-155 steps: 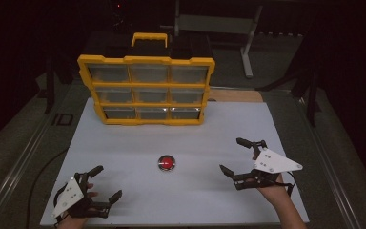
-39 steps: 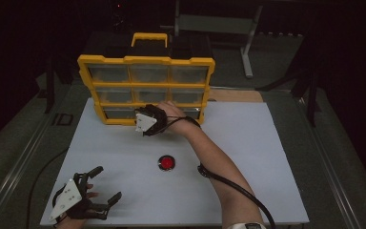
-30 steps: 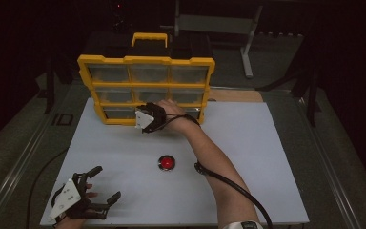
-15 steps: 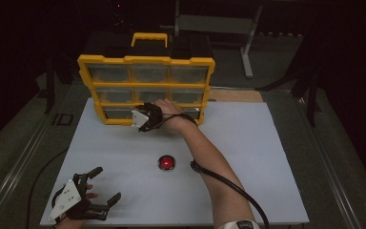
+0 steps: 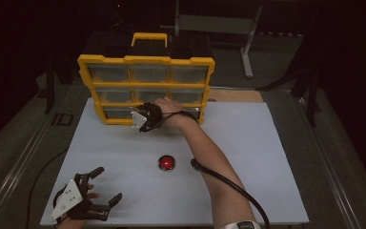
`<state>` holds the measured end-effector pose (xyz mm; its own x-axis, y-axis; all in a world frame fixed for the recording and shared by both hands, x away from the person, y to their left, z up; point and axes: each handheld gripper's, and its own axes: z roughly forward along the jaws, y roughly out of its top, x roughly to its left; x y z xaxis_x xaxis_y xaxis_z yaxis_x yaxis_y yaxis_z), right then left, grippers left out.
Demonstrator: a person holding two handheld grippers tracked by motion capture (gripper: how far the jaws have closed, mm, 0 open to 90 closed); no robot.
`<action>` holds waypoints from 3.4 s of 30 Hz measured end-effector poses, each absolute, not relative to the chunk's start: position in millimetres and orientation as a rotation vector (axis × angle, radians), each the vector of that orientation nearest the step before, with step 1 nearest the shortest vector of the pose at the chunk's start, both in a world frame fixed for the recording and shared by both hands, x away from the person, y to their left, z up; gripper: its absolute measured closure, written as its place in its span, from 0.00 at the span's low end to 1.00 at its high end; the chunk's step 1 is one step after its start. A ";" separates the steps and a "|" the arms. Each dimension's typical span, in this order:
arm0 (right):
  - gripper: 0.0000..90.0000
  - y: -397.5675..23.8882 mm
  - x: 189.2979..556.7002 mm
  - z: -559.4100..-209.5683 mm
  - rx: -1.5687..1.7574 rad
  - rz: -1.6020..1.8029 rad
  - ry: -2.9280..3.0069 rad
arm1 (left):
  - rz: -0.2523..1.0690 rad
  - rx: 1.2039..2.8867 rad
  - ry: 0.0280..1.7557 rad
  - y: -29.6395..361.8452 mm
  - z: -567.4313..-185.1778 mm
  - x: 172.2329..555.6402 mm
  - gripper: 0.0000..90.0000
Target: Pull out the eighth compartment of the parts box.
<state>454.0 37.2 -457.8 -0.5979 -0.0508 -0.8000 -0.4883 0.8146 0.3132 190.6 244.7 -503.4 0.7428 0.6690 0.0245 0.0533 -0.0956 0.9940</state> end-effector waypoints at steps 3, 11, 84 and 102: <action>0.78 38.8 453.4 -457.4 -0.401 0.633 2.144 | 0.568 1.604 0.592 244.0 -503.2 191.0 0.00; 0.80 44.0 451.5 -459.8 -0.363 0.616 2.149 | 0.559 1.606 0.587 242.8 -503.7 192.2 0.00; 0.66 37.4 391.5 -451.9 -0.341 0.736 2.293 | 0.575 1.627 0.583 240.6 -504.5 193.5 0.00; 0.09 31.2 400.2 -421.9 -0.106 0.857 2.417 | 0.577 1.629 0.586 240.8 -504.8 193.8 0.00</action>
